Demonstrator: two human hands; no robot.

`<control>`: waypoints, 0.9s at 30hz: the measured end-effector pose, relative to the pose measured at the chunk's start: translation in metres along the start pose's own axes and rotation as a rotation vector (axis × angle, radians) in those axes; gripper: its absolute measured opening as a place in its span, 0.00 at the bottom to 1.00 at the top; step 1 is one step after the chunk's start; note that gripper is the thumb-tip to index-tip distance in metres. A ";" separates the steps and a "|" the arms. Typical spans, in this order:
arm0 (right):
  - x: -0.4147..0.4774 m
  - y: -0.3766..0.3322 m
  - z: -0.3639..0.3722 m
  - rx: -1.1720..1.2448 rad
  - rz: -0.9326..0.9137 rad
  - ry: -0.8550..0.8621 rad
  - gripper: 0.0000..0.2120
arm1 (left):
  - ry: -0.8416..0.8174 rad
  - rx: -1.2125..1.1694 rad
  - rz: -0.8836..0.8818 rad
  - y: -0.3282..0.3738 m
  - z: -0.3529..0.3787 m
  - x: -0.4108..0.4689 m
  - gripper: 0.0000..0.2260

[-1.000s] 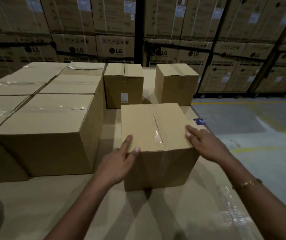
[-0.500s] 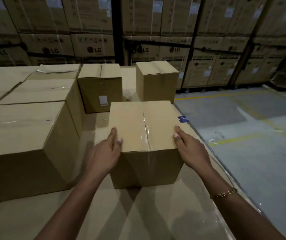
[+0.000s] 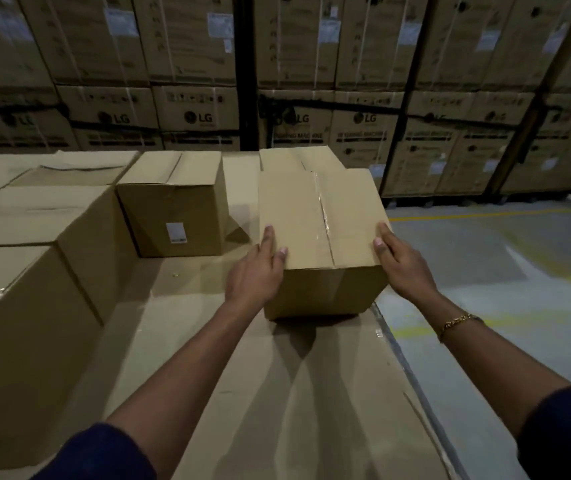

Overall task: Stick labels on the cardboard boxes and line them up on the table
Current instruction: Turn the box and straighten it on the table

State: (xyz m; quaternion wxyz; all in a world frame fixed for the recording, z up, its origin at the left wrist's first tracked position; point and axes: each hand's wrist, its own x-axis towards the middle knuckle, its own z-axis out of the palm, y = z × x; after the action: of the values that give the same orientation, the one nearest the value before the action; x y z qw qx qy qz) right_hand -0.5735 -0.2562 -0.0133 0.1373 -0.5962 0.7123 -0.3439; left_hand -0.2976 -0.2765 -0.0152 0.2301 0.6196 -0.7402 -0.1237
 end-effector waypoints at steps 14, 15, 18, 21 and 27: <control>0.151 0.024 0.036 -0.174 0.058 -0.112 0.25 | -0.082 0.015 -0.177 -0.001 0.036 0.134 0.27; 0.155 0.025 0.038 -0.182 0.063 -0.103 0.24 | -0.082 0.015 -0.180 -0.002 0.037 0.136 0.27; 0.161 0.030 0.043 -0.226 0.065 -0.079 0.24 | -0.067 0.021 -0.181 -0.005 0.042 0.142 0.27; 0.161 0.034 0.041 -0.258 0.063 -0.060 0.24 | -0.057 0.017 -0.159 -0.004 0.048 0.146 0.27; 0.163 0.040 0.033 -0.295 0.060 -0.045 0.24 | -0.041 0.059 -0.155 0.005 0.055 0.147 0.27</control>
State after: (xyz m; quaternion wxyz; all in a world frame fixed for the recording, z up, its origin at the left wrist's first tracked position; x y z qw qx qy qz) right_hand -0.6245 -0.4182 -0.0284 0.0744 -0.5958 0.7695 -0.2177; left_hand -0.3479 -0.4245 -0.0322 0.1862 0.6787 -0.6981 -0.1319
